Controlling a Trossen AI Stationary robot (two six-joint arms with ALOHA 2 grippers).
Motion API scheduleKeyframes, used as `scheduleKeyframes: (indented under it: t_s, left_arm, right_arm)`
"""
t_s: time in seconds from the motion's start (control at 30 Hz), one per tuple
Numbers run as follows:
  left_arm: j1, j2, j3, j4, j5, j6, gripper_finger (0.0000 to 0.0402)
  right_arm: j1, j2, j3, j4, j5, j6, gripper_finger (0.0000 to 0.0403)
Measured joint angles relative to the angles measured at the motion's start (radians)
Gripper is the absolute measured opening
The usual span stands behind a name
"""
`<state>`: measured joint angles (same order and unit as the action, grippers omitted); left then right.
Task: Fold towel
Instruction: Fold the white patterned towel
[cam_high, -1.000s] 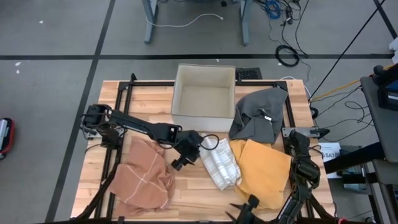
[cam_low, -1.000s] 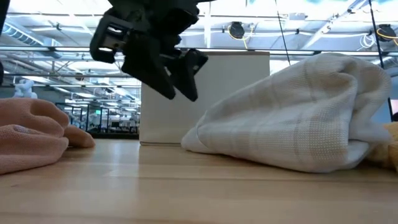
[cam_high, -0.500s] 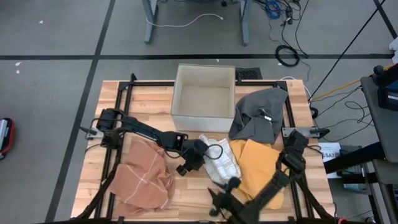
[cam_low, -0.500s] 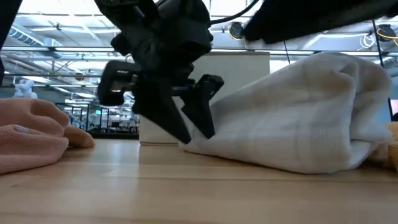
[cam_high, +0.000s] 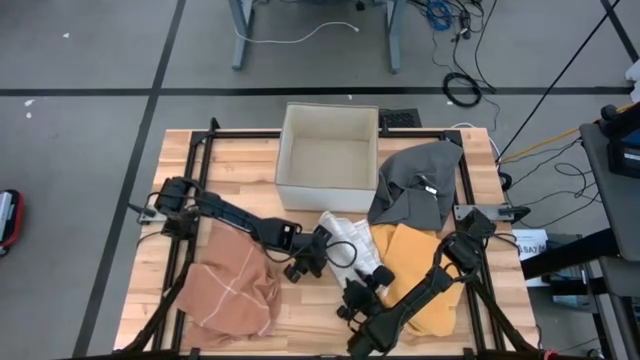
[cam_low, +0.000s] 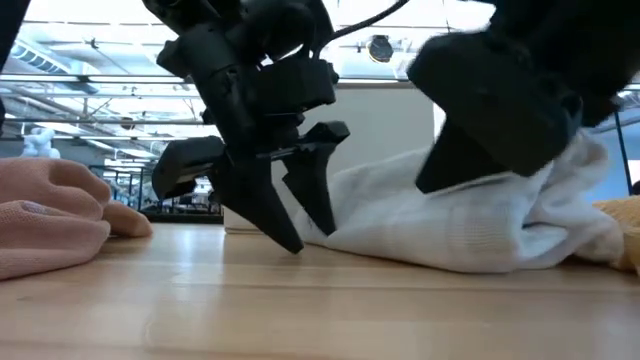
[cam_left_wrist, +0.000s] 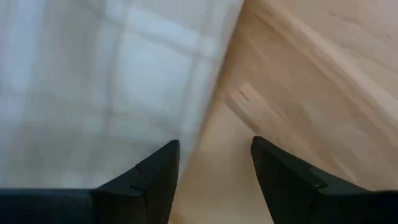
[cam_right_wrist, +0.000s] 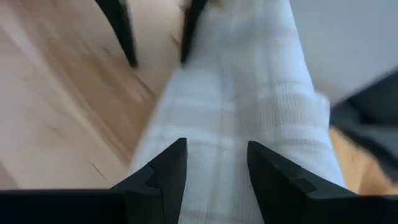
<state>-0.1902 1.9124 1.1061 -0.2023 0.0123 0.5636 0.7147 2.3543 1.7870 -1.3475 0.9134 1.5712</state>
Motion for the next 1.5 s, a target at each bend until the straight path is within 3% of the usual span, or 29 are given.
scheduleKeyframes:
  t_s: [0.13,0.33,0.6,0.7,1.03,1.13,1.27,1.5]
  left_arm:
    - [0.015,-0.003,0.003,-0.065,0.012,-0.039,0.0211]
    - [0.018,-0.004,0.004,-0.131,0.002,-0.058,0.0211]
    - [-0.016,-0.063,-0.004,-0.232,-0.117,-0.066,0.0211]
    - [-0.051,-0.107,-0.007,-0.247,-0.172,-0.070,0.0211]
    - [-0.193,-0.178,-0.005,-0.237,-0.171,-0.060,0.0211]
    - [-0.222,-0.178,-0.004,-0.261,-0.279,-0.085,0.0211]
    - [-0.228,-0.178,-0.003,-0.413,-0.445,-0.166,0.0211]
    - [-0.255,-0.191,-0.003,-0.582,-0.466,-0.336,0.0211]
  right_arm:
    - [0.004,0.000,-0.082,0.072,-0.086,0.078,0.0155]
    - [0.021,-0.006,-0.152,0.255,-0.055,0.084,0.0155]
    - [0.055,-0.001,-0.113,0.296,-0.032,0.057,0.0155]
    - [0.056,-0.001,-0.109,0.322,-0.034,0.022,0.0155]
    - [0.056,-0.001,-0.109,0.574,-0.023,-0.241,0.0155]
    - [0.056,-0.001,-0.109,0.589,-0.025,-0.252,0.0155]
    - [0.059,-0.002,-0.108,0.559,-0.041,-0.224,0.0155]
    - [0.059,-0.017,-0.105,0.518,-0.011,-0.233,0.0155]
